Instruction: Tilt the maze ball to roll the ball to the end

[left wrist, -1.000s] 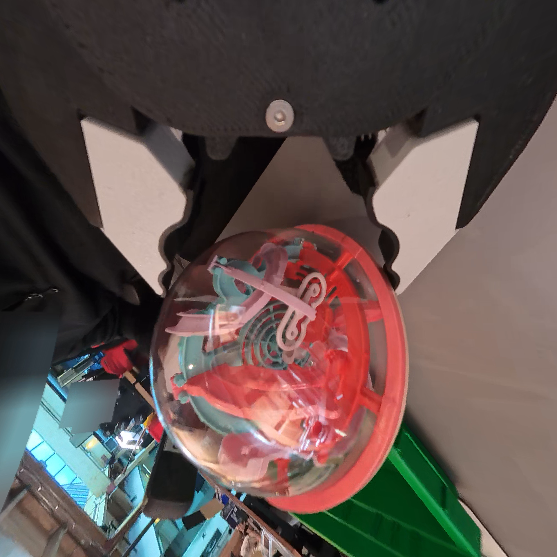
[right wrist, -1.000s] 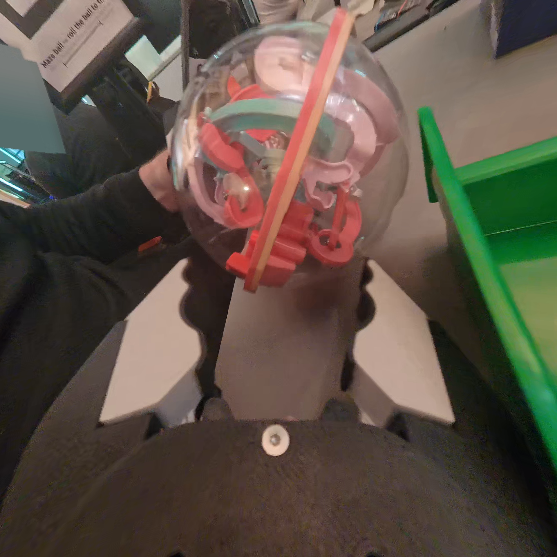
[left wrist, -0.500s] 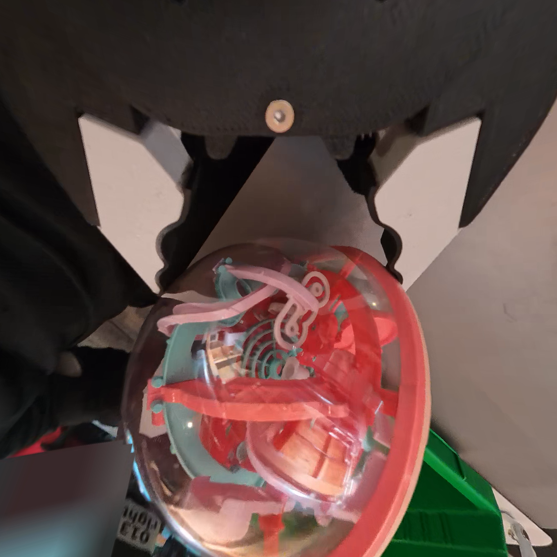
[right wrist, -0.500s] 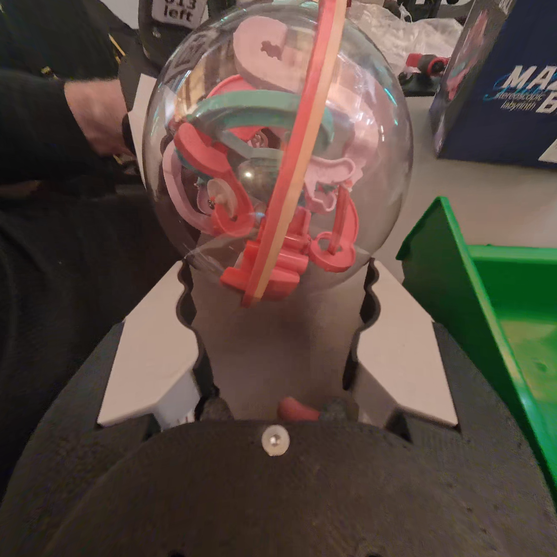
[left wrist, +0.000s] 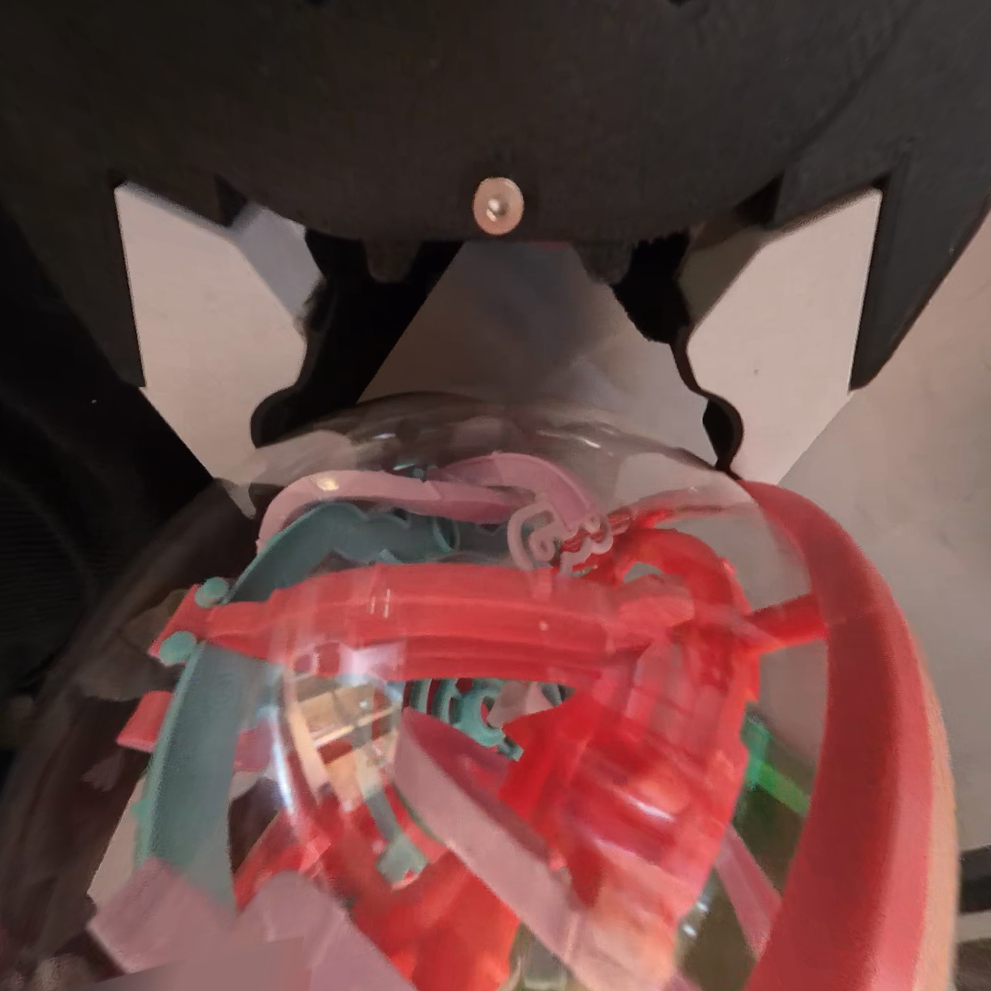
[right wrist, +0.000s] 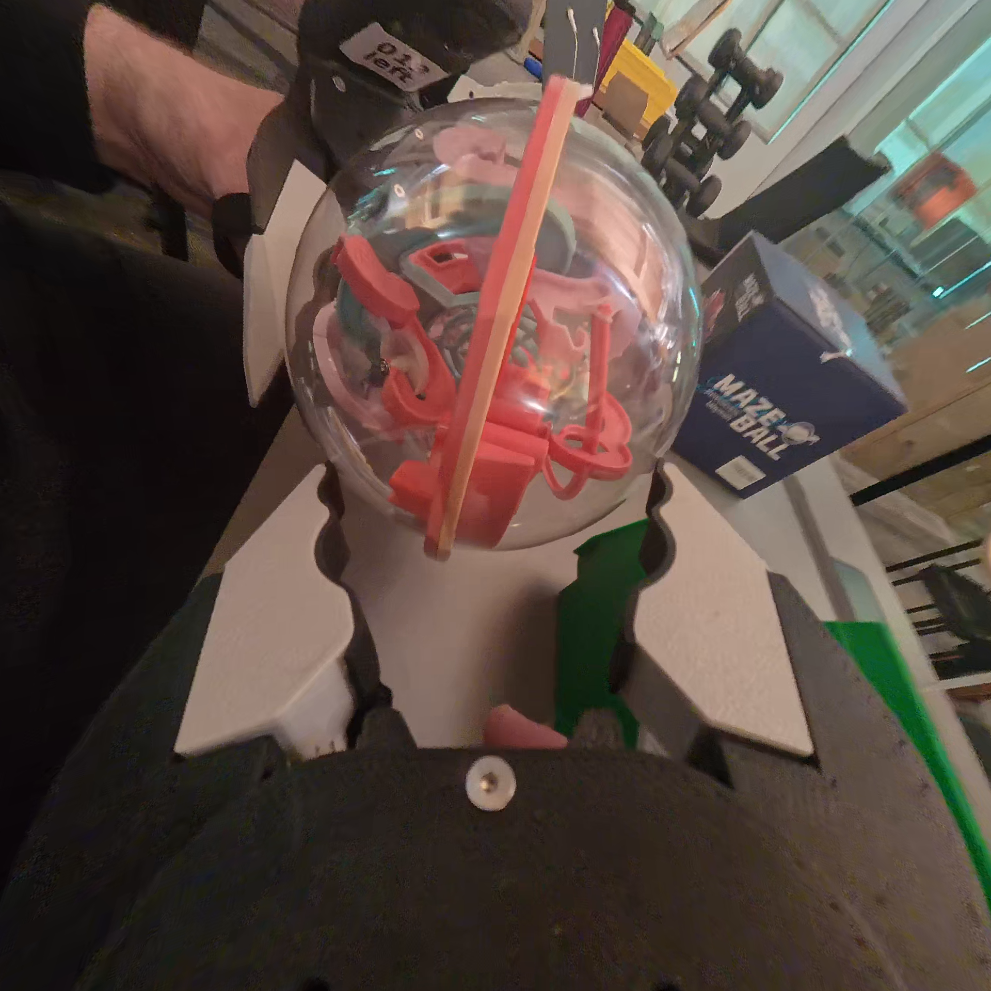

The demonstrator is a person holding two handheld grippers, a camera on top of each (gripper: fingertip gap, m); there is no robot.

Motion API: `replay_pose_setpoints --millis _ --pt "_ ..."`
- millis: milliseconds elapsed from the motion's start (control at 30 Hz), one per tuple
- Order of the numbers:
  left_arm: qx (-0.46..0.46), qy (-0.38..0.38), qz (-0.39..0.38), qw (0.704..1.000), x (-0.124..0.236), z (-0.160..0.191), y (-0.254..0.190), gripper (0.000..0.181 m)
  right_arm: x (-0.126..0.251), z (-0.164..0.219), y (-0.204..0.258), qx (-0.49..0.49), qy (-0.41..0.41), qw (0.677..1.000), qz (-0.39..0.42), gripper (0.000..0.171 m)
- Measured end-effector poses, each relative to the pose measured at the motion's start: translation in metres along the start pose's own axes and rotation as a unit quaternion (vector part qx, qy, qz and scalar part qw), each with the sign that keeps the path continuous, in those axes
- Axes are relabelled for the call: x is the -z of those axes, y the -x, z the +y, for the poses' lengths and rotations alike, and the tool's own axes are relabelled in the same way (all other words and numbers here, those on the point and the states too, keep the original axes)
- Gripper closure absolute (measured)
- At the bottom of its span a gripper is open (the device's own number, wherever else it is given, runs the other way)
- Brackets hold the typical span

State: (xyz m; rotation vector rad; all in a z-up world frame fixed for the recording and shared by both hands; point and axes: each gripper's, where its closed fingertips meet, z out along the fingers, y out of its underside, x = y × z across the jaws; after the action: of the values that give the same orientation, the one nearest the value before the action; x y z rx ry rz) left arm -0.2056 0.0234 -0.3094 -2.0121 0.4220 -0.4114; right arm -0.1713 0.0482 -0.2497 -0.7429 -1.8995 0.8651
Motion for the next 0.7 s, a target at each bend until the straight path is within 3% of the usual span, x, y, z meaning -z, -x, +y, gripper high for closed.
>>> replay_pose_setpoints --millis 233,400,700 --pt "-0.053 0.015 -0.025 0.998 -0.002 0.000 0.001 0.032 0.007 -0.016 -0.001 0.102 0.007 0.995 0.022 0.060" --pt "-0.108 0.045 -0.083 0.990 -0.004 0.001 0.011 0.031 0.011 -0.016 -0.003 0.174 0.019 0.984 0.045 0.059" --pt "-0.167 0.061 -0.175 0.968 0.001 -0.017 0.025 0.031 0.016 -0.016 -0.014 0.214 -0.010 0.973 0.084 0.058"
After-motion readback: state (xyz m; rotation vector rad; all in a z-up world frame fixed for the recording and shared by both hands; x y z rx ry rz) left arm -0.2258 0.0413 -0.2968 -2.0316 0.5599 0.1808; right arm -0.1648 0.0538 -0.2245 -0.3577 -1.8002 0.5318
